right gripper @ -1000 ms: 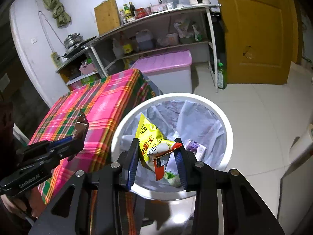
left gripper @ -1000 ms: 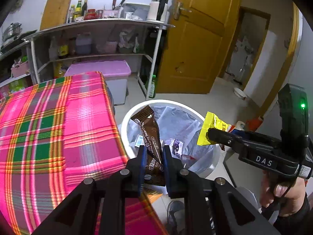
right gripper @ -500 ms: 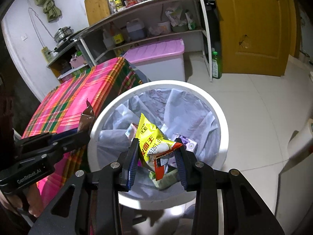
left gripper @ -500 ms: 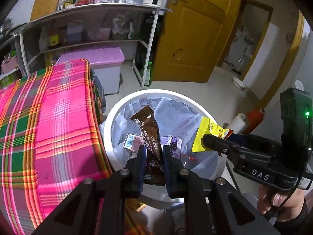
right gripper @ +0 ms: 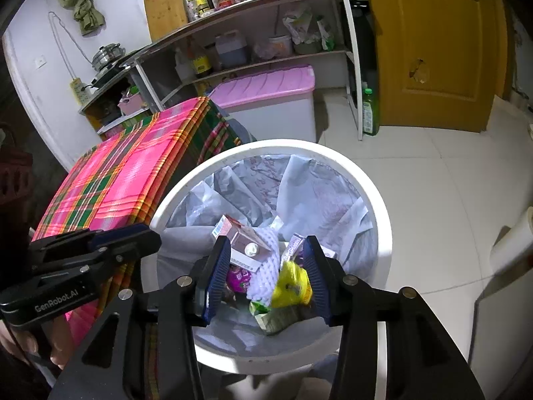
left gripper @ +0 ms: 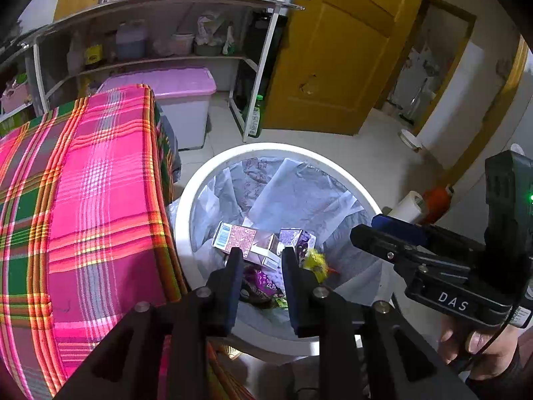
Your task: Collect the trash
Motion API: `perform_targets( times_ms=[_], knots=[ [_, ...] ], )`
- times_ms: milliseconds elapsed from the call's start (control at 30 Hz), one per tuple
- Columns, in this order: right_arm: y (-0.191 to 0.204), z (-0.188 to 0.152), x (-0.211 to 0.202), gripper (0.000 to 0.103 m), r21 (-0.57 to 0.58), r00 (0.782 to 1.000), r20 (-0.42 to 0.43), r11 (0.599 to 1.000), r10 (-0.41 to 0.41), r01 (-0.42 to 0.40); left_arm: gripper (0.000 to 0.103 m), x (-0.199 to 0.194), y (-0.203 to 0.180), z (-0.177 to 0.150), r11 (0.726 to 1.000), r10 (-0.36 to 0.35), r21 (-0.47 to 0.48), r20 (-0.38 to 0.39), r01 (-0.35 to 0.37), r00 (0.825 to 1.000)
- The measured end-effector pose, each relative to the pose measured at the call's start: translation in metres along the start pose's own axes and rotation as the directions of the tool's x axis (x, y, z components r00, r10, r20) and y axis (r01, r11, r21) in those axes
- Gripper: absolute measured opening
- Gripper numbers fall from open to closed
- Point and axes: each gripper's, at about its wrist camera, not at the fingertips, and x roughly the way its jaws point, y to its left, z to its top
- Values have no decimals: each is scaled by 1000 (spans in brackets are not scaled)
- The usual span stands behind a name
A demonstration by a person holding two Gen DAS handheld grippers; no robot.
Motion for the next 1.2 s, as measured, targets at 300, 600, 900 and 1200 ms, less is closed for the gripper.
perform_targets(
  times_ms=[300,600,900,1200],
  knots=[
    [15,-5,-38,46,-8,998,67,1000,0,0,24,-36,-2,-10,1000,-6,0,56,6,998],
    [56,-18,-87,46,-90,989,146,996,20,-7,24,-94,-8,-32,1000,24,4,157,-25,987],
    [89,-41,-120,46,-163,981,187,987,42,-11,24,-147,-12,-60,996,80,10,256,-85,963],
    [100,-63,-138,46,-192,981,188,981,46,-9,24,-176,-14,-83,994,104,0,295,-109,950]
  ],
)
